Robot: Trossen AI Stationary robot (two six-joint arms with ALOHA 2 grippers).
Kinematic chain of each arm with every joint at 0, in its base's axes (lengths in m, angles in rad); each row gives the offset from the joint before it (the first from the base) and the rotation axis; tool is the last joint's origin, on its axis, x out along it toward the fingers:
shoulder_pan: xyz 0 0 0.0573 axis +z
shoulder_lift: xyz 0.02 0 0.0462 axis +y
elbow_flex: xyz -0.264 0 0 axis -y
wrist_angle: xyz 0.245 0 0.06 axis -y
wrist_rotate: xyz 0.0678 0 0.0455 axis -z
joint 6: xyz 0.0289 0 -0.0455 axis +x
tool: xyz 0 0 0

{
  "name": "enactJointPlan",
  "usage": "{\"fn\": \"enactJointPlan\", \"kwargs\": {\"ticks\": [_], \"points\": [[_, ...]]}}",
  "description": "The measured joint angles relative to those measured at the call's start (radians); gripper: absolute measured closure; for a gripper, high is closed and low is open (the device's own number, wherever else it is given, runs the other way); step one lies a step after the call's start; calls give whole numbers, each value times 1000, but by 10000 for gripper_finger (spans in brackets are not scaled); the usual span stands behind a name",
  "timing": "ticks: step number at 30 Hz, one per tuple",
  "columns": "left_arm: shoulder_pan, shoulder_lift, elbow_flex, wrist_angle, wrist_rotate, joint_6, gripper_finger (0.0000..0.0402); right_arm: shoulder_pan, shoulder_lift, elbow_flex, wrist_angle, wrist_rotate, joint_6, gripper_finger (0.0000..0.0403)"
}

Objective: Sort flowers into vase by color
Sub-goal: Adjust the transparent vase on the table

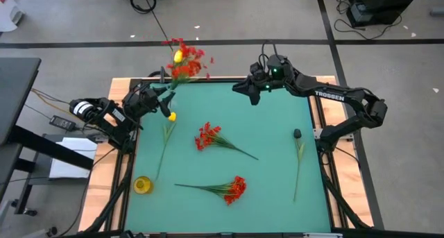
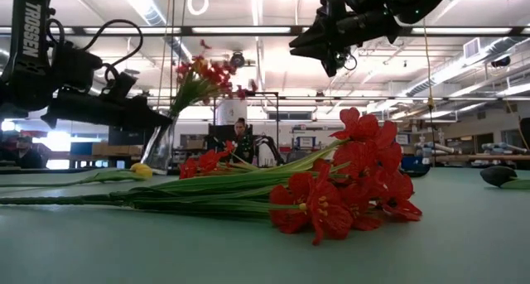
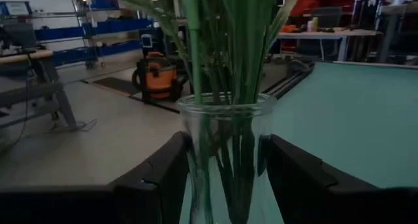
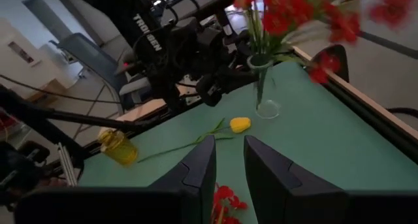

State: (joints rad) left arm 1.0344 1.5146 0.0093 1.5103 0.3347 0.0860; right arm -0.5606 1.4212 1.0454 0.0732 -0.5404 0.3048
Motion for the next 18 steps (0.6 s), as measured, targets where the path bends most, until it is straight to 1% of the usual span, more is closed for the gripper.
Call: {"fn": "enactJointPlan", "kwargs": {"ticks": [3, 7, 10, 13, 18], "points": [[0, 0, 0, -10, 6, -11, 211, 15, 0, 0, -1, 3, -10, 309], [0, -3, 4, -58, 44, -7, 211, 34, 0, 0, -2, 34, -10, 296], [1, -3, 3, -50, 76, 0, 211, 53, 0, 0, -6, 57, -11, 289], [0, -2, 2, -31, 95, -5, 211, 73, 0, 0, -29, 101, -19, 285], [1, -2, 2, -48, 90, 13, 211, 94, 0, 0, -70, 193, -17, 276]]}}
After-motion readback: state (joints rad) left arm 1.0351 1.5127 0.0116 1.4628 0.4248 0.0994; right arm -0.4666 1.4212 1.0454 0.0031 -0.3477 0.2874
